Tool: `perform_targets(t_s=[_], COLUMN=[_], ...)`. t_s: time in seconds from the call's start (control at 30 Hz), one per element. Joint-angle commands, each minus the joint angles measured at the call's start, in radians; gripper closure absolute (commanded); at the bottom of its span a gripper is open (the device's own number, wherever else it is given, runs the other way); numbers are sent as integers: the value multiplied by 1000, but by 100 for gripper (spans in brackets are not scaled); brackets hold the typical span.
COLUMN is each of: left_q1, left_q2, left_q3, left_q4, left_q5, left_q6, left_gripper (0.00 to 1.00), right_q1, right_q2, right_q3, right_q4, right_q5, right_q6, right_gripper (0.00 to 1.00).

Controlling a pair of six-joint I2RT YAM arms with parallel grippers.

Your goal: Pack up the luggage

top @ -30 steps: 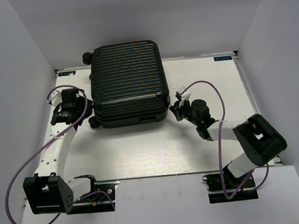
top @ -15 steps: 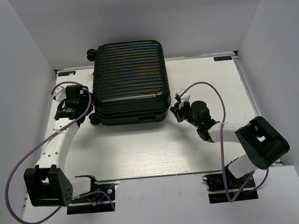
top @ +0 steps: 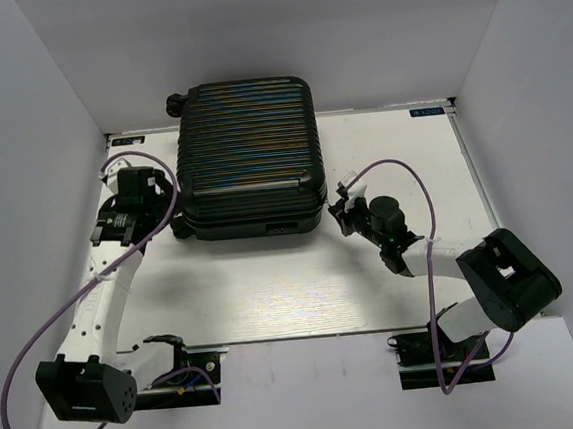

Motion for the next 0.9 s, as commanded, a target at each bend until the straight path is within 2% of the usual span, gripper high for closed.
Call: perform_targets(t_s=[0.0,0.03,0.07,0.13,0.2,0.23,0.27,0.33,0.37,0.47,0.5,0.53,0.57,0.6,0.63,0.7,0.77,0.87], left_q1=[35,66,89,97,88,83,80,77,78,82,85,95,100,114,115,115,117,123], left_q2=[-69,-124,-149,-201,-198,-194,-192,-166,-163,-117,-88,12,48,81,163,194,201,222], left_q3=[-85,-131,-269,-307,-257,-225,-205,-156,-157,-136,-28,22,66,193,226,274,248,252], left_q4=[108,175,403,453,381,328,307,284,307,278,234,45,-10,-50,-152,-167,-141,-182], left_q5=[88,321,368,371,353,309,308,252,237,200,187,172,149,160,161,169,175,173], left_q6=[85,127,133,86,115,117,126,77,60,-46,-87,-153,-161,-182,-205,-259,-313,-363], left_gripper=[0,0,0,0,0,5,5,5,0,0,0,0,0,0,0,6,12,16], right_q1=[10,10,11,10,10,10,8,11,11,10,10,11,11,10,10,11,13,10], right_q2=[-14,-14,-18,-32,-37,-38,-38,-35,-35,-38,-43,-44,-46,-41,-44,-44,-47,-57], right_q3=[-22,-23,-20,-23,-29,-31,-34,-34,-32,-31,-32,-29,-31,-31,-31,-34,-32,-32], right_q4=[31,32,36,36,34,33,33,23,19,10,8,6,5,5,5,5,3,0], right_q5=[-49,-49,-49,-49,-61,-60,-61,-52,-50,-44,-44,-43,-38,-38,-34,-33,-24,-6], right_q6=[-18,-17,-20,-21,-26,-32,-34,-41,-43,-49,-49,-51,-51,-49,-51,-49,-49,-52], right_gripper=[100,100,100,100,100,100,100,100,100,100,100,100,100,100,100,100,100,100])
